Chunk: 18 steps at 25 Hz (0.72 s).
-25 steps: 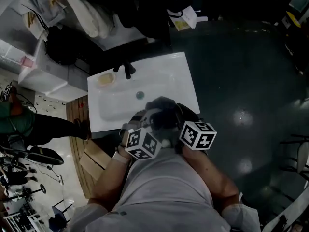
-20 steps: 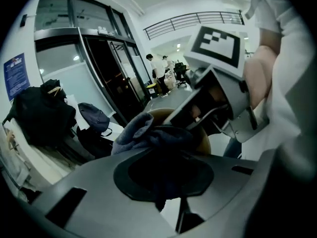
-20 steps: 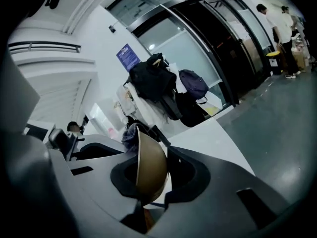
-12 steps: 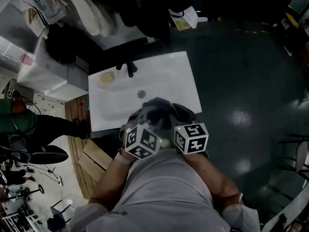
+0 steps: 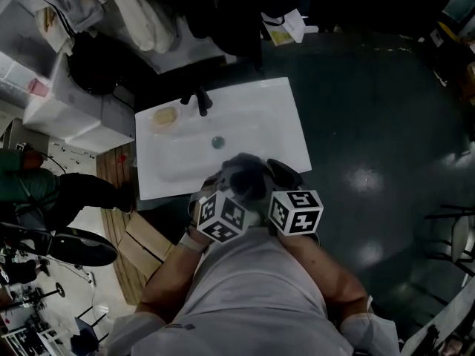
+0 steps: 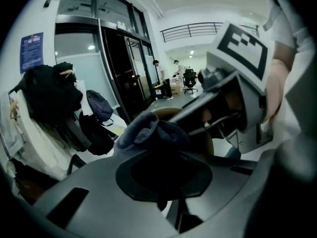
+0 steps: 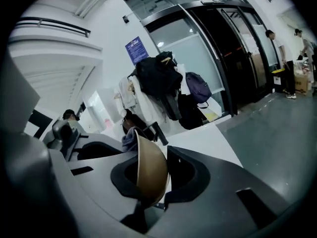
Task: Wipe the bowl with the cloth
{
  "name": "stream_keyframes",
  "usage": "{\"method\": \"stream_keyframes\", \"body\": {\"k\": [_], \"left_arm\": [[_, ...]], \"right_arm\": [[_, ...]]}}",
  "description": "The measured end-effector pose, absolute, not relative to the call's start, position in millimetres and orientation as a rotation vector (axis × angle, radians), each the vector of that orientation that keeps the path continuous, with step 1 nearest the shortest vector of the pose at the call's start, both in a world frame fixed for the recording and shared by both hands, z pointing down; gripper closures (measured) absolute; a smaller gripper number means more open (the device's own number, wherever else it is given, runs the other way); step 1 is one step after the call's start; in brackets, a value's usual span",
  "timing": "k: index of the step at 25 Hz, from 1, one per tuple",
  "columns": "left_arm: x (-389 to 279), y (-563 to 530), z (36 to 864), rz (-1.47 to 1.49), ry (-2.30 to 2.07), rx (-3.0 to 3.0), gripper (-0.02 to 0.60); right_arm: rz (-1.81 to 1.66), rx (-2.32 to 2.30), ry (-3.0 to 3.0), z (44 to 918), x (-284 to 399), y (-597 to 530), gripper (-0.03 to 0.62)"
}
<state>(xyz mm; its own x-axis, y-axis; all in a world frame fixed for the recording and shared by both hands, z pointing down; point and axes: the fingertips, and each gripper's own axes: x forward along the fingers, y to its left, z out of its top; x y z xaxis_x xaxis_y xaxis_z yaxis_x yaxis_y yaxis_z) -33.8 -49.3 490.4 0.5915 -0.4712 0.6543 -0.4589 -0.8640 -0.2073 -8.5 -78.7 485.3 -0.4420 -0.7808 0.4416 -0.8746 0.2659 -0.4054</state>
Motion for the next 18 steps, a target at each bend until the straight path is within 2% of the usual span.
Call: {"method": "stream_keyframes", "body": {"k": [6,13,18], "left_arm": [[-13,-25,508,-1.184,0.684,-2.822,0.537],[5,-12,486,-0.943,0.546,-3.205,0.540],[-6,-30,494,-1.020,0.664,-3.135,0.538]], "right_arm": [[0.953,1.612,-2.345,489,2,-81,0.525],[0.997,1.694,-2.356,487,21,-91,0.525],[0.939,1.629,-2.391,483,11,-93,0.525]]}}
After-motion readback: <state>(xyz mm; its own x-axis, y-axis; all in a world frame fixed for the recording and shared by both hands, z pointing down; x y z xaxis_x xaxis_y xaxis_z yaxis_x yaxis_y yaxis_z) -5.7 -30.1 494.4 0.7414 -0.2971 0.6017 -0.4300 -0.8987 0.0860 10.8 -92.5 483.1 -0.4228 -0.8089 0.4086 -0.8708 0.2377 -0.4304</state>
